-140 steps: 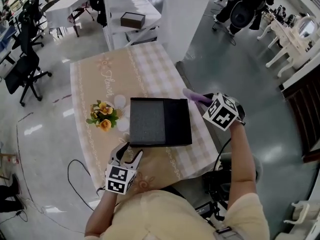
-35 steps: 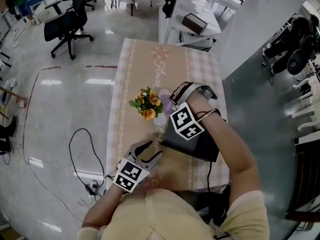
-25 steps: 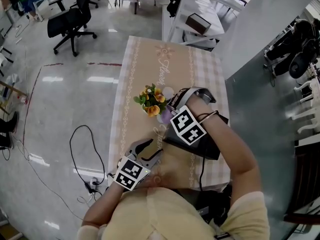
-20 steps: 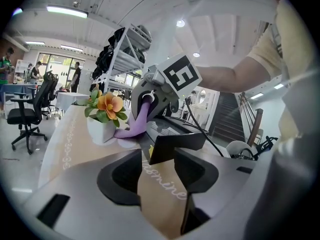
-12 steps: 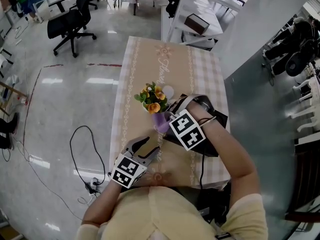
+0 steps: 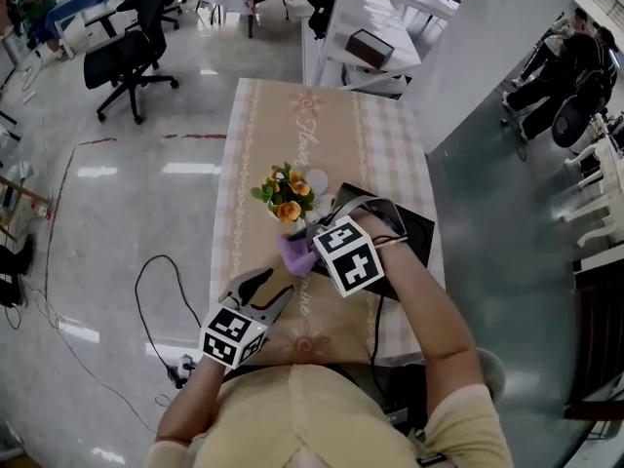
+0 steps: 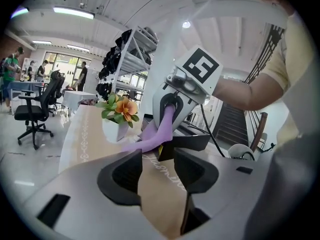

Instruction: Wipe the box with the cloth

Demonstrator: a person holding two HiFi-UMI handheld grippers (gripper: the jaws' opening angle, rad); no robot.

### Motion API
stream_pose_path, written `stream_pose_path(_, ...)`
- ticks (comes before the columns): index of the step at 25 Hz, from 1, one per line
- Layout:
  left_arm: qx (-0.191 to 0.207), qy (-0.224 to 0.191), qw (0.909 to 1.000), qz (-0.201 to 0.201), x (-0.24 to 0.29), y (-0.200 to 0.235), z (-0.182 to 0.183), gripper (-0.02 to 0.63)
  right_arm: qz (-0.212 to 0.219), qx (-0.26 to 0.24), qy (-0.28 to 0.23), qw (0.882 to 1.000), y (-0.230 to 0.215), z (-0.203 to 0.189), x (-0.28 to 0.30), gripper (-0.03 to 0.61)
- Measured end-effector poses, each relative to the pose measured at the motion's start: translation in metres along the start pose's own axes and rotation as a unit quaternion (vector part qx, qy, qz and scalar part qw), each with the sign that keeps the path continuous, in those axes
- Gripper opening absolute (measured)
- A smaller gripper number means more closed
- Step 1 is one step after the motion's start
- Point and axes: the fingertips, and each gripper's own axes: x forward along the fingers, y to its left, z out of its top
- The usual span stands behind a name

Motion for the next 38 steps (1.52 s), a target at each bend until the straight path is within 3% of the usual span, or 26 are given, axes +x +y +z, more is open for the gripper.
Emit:
stream_pose_path(9,-0.02,-0.017,0.9996,-0.01,-0.012,-0.002,0.019,0.202,-0.044,0.082,-0.043,0.995,0.004,0.007,-0.012,0.069)
stream_pose_path(15,-0.021,-0.035,0.9992,0.001,-0.025,0.006,0.038,0.194,-0.132,0.168,-0.091,0.973,0.004,0.009,-0.028,0.069)
stream_pose_path(20,-0.01,-0.051,0.9986,0.013,-0.028,0.01,0.054,0.168,-0.215,0.241,-0.133,0.937,0.001,0.011,-0.042,0.069)
stream_pose_path(28,0.014,-0.073,0.9971,0.014,-0.017,0.004,0.082,0.127,-0.31,0.322,-0.168,0.879,0.006,0.0,-0.057,0.069)
stream_pose_path(38,-0.006,-0.082,0.9964,0.019,-0.014,0.002,0.095,0.091,-0.403,0.415,-0.232,0.782,0.035,-0.011,-0.097,0.069)
